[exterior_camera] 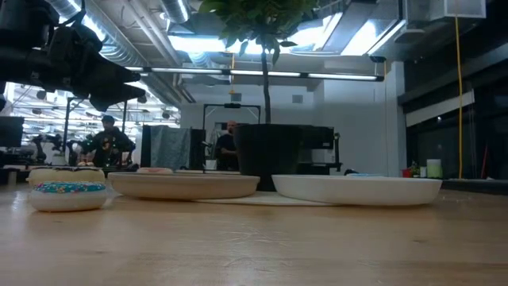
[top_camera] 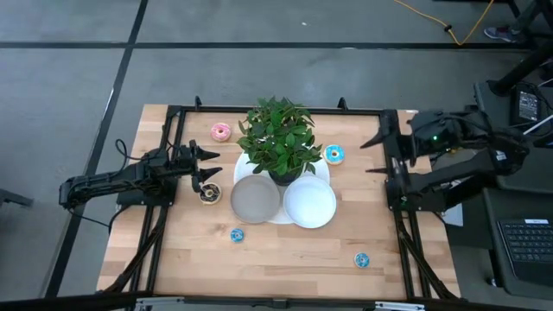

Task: Pick & Place donuts
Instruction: Put the right small light blue donut on the white plate

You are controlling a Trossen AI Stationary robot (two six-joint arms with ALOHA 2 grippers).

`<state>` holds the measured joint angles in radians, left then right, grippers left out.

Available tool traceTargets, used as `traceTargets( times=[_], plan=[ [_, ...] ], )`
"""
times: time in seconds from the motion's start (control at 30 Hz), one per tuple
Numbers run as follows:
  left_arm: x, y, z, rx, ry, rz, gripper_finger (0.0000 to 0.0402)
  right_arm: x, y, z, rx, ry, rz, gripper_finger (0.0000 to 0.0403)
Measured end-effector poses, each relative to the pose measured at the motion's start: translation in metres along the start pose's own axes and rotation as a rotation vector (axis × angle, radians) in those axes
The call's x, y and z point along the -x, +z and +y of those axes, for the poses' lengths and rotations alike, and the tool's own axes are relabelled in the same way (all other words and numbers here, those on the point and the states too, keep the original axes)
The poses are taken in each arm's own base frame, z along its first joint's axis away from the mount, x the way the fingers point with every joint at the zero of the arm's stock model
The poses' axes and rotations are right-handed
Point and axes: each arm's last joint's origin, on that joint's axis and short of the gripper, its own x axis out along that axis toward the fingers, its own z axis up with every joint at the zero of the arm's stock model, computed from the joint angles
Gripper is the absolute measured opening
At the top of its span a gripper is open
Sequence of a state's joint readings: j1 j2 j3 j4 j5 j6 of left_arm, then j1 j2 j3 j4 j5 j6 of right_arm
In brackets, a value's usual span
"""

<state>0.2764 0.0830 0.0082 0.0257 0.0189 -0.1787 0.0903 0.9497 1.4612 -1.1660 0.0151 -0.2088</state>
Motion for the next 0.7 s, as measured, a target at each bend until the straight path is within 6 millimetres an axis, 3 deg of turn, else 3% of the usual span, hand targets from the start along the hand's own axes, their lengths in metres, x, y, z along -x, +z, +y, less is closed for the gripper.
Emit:
traceTargets(
  times=[0.3,0.7],
  plan=[
    [0.0,0.0,0.0,0.0,0.0,0.0,0.026,-0.013,0.007,0.025,-0.113,0.13,0.044,0.0314],
    [0.0,0.0,0.0,0.0,0.0,0.0,0.026,-0.024,0.009,0.067,-0.335,0.13,0.171,0.0314]
  ],
)
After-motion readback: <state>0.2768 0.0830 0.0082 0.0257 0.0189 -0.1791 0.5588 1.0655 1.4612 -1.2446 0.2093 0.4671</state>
